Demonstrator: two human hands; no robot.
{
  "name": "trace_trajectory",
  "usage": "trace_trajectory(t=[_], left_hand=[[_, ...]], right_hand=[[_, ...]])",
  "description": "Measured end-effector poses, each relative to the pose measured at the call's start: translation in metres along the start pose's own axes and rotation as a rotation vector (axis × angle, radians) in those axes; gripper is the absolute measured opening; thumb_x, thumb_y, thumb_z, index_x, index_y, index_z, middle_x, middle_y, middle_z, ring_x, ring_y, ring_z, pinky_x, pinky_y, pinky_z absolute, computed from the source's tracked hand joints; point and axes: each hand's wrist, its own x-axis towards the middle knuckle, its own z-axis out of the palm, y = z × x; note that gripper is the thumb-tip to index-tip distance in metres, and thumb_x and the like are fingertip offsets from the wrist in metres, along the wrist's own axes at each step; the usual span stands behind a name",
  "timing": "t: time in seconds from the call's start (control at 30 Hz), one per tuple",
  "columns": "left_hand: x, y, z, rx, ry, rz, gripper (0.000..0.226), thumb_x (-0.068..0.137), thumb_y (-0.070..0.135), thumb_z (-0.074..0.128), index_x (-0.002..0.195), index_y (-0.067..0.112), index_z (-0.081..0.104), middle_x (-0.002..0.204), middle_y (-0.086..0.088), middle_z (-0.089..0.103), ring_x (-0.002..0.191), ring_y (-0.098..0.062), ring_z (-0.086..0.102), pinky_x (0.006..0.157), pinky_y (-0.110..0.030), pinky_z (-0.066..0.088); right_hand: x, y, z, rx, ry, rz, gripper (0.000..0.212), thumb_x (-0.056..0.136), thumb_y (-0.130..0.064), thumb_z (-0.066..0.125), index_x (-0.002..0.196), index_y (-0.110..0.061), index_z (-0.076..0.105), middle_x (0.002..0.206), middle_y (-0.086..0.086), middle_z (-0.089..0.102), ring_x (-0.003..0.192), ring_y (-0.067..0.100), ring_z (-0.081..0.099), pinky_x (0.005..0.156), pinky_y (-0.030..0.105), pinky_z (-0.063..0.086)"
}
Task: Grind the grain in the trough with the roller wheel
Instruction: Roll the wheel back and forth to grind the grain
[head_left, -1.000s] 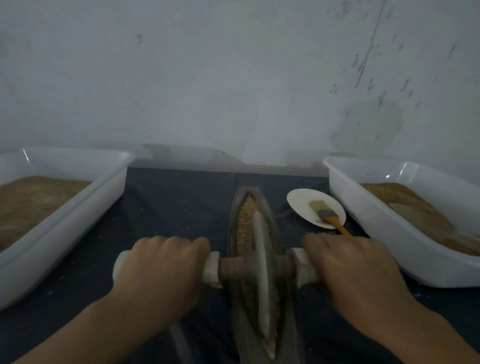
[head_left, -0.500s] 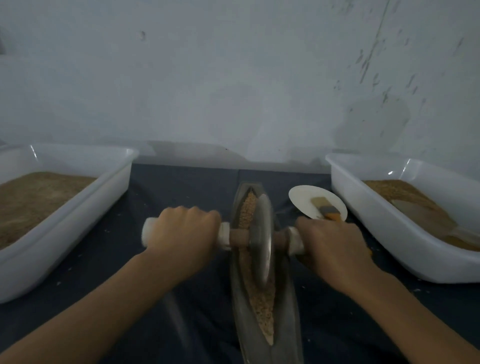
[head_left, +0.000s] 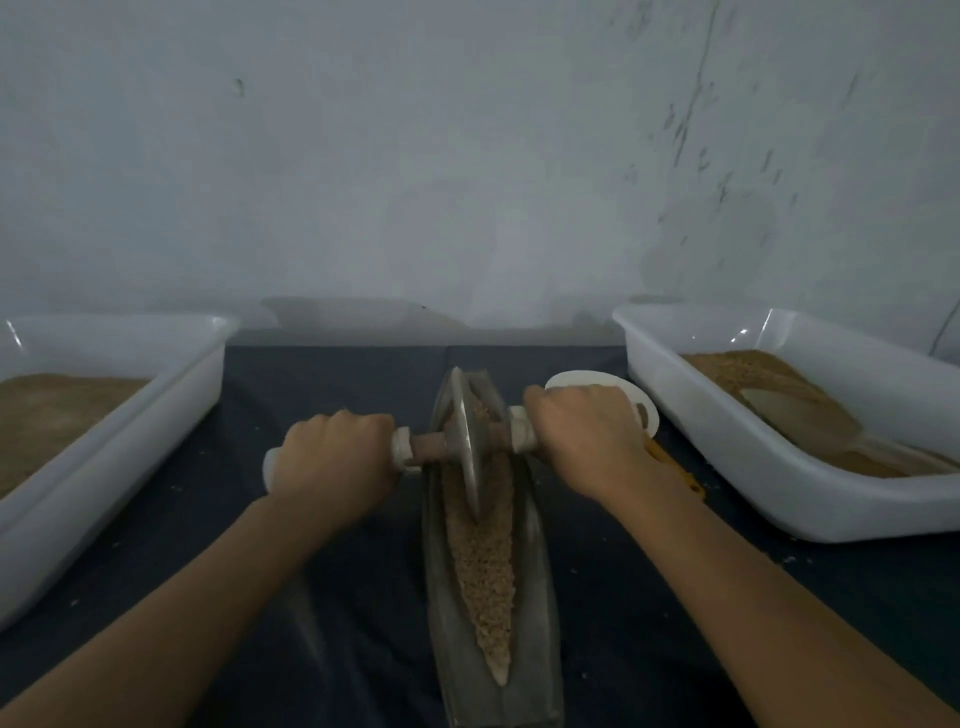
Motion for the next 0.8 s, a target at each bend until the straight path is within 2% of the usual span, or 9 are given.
trace_trajectory(t=[0.1,0.13,0.23,0.3,0.43,0.53,0.63,0.7,0.8], left_hand=[[-0.026,-0.003,-0.014,0.037,0.003,0.072,0.028,0.081,0.048,0.055,0.071,0.030,0.035,0.061,0.010,0.037,0.057,-0.016,0.043,0.056,-0.029,0.032],[-0.037,-0.005,-0.020,0.051,0.037,0.133,0.036,0.076,0.048,0.060,0.067,0.030,0.030,0.058,0.011,0.034,0.053,-0.016,0.044,0.053,-0.028,0.030],[-0.067,-0.002,-0.044,0.075,0.205,0.336,0.064,0.041,0.037,0.084,0.064,0.031,0.024,0.045,0.011,0.035,0.032,-0.015,0.039,0.046,-0.019,0.016],[-0.071,-0.002,-0.048,0.047,0.206,0.320,0.063,0.035,0.030,0.086,0.062,0.027,0.030,0.044,0.008,0.041,0.030,-0.020,0.042,0.049,-0.019,0.012],[-0.038,0.007,-0.034,0.186,0.094,0.163,0.035,0.075,0.045,0.062,0.069,0.030,0.030,0.060,0.011,0.044,0.053,-0.015,0.049,0.052,-0.029,0.029],[0.000,0.008,-0.022,0.204,0.104,0.129,0.024,0.083,0.042,0.054,0.075,0.029,0.036,0.074,0.008,0.056,0.067,-0.019,0.058,0.057,-0.030,0.031],[0.020,0.011,-0.019,0.164,0.089,0.123,0.022,0.083,0.036,0.055,0.076,0.028,0.036,0.079,0.005,0.060,0.072,-0.023,0.061,0.058,-0.031,0.033],[0.014,0.013,-0.021,0.170,0.088,0.115,0.023,0.084,0.037,0.056,0.077,0.027,0.036,0.078,0.005,0.059,0.071,-0.022,0.060,0.058,-0.031,0.032],[-0.022,0.011,-0.029,0.141,0.076,0.107,0.030,0.083,0.041,0.055,0.071,0.028,0.030,0.064,0.009,0.044,0.058,-0.018,0.047,0.055,-0.030,0.030]], right_hand=[[-0.034,-0.003,-0.011,0.015,0.006,-0.039,0.021,0.079,-0.017,0.068,0.091,-0.018,0.051,0.085,0.003,0.065,0.071,0.024,0.061,0.057,0.034,0.044],[-0.051,-0.005,-0.015,0.010,0.051,-0.052,0.026,0.071,-0.015,0.074,0.085,-0.018,0.053,0.076,0.002,0.064,0.063,0.022,0.060,0.051,0.033,0.045],[-0.088,-0.005,-0.019,0.104,0.169,-0.049,0.049,0.036,-0.018,0.090,0.064,-0.020,0.050,0.051,-0.003,0.052,0.038,0.016,0.048,0.033,0.023,0.026],[-0.096,-0.003,-0.015,0.131,0.131,-0.034,0.058,0.030,-0.027,0.094,0.062,-0.024,0.046,0.048,-0.006,0.048,0.035,0.013,0.045,0.032,0.024,0.029],[-0.067,0.004,0.008,0.150,0.073,0.017,0.041,0.063,-0.031,0.079,0.070,-0.024,0.039,0.057,-0.006,0.051,0.050,0.018,0.053,0.042,0.026,0.033],[-0.027,0.011,0.029,0.197,-0.014,0.099,0.021,0.082,-0.036,0.062,0.089,-0.022,0.049,0.079,0.002,0.064,0.071,0.027,0.060,0.056,0.034,0.043],[-0.008,0.013,0.038,0.156,-0.002,0.122,0.022,0.085,-0.036,0.060,0.096,-0.020,0.051,0.084,0.004,0.065,0.069,0.025,0.056,0.055,0.033,0.036],[-0.016,0.010,0.030,0.162,0.005,0.123,0.021,0.085,-0.036,0.061,0.094,-0.020,0.050,0.082,0.002,0.064,0.068,0.024,0.056,0.056,0.033,0.041],[-0.054,0.004,0.008,0.098,0.075,0.039,0.028,0.071,-0.029,0.077,0.081,-0.020,0.052,0.067,0.000,0.060,0.056,0.022,0.057,0.045,0.029,0.040]])
